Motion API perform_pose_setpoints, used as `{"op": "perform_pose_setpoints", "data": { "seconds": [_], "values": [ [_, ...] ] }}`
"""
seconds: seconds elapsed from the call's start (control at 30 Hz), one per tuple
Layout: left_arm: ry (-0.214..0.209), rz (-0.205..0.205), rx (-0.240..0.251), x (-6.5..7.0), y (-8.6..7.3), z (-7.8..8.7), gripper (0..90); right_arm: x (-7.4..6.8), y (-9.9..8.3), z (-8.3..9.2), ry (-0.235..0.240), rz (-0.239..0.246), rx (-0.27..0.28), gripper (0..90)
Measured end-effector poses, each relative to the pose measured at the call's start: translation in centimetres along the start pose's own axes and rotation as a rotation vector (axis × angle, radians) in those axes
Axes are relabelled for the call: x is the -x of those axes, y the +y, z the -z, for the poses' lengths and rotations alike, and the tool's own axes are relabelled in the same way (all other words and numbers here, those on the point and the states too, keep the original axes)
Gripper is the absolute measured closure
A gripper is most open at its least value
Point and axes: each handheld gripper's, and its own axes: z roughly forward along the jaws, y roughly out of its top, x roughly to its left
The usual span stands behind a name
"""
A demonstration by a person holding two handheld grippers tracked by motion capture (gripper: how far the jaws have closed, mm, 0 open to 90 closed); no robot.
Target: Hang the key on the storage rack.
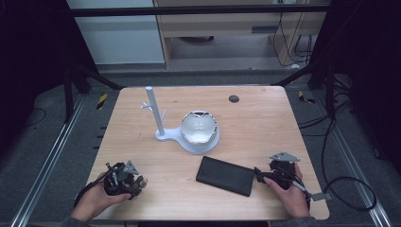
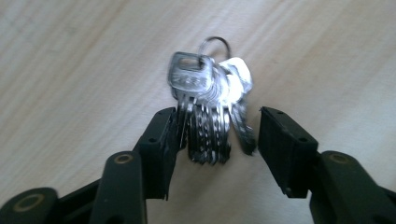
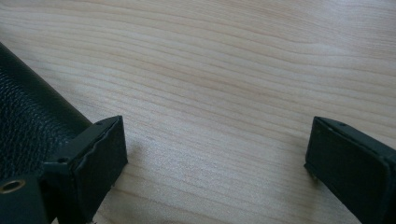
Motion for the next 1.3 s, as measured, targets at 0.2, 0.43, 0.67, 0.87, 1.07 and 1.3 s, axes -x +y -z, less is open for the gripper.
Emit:
{"op": "perform_pose_setpoints", "data": {
  "seconds": [0.2,0.43,0.67,0.87,1.07,1.3],
  "values": [
    [0.040,0.025,0.023,0.1,0.4,0.7,55.4,0.0,0.0,0.0,0.001,0.000,0.000,5.5],
    [0.054,0.060,0.013,-0.6,0.7,0.4,58.7,0.0,0.0,0.0,0.000,0.000,0.000,5.5],
    [0.079,0.034,-0.009,-0.2,0.9,-0.2,49.8,0.0,0.0,0.0,0.000,0.000,0.000,5.5],
    [0.013,0.043,-0.005,-0.4,1.1,-0.5,46.6,0.0,0.0,0.0,0.001,0.000,0.000,5.5],
    [-0.013,0.040,-0.022,-0.5,1.1,-0.3,68.4,0.0,0.0,0.0,0.001,0.000,0.000,5.5],
    [0.003,0.054,-0.020,-0.6,1.0,-0.2,82.1,0.0,0.0,0.0,0.001,0.000,0.000,5.5]
  ]
}}
